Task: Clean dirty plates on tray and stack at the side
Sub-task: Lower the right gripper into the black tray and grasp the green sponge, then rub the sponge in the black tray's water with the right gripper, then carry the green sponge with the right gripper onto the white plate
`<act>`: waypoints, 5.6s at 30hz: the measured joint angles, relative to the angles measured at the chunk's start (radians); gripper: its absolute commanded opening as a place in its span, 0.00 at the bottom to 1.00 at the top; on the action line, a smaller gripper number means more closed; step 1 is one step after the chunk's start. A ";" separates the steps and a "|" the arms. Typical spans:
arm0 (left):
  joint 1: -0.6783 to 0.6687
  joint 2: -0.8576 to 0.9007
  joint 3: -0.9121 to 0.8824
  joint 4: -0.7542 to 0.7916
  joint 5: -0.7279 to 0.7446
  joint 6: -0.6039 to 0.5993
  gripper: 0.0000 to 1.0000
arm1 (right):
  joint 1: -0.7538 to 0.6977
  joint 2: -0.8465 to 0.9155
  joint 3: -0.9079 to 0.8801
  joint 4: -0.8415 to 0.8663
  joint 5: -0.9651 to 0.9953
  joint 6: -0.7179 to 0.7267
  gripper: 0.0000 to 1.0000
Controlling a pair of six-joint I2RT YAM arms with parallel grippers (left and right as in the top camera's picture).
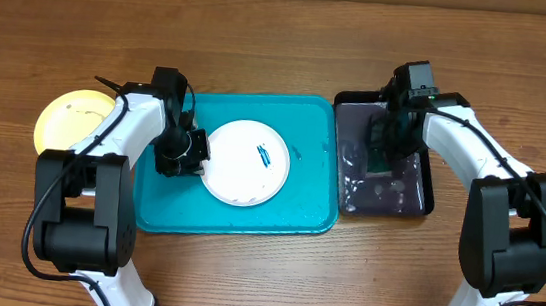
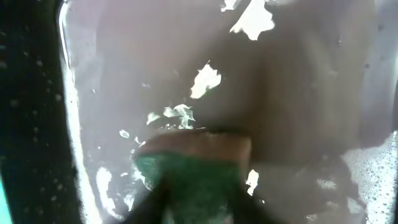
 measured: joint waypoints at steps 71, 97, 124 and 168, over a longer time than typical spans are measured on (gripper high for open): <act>0.000 0.000 0.000 0.019 0.000 -0.007 0.04 | 0.070 -0.022 0.217 -0.419 0.098 0.022 0.04; -0.103 0.000 0.000 0.034 0.000 -0.007 0.04 | 0.070 -0.042 0.221 -0.504 0.095 0.023 0.04; -0.105 0.000 0.000 0.029 0.000 -0.007 0.04 | 0.092 -0.063 0.228 -0.536 0.092 0.098 0.04; -0.119 0.000 -0.001 0.077 0.004 -0.106 0.04 | 0.548 -0.061 0.375 -0.322 0.209 0.113 0.04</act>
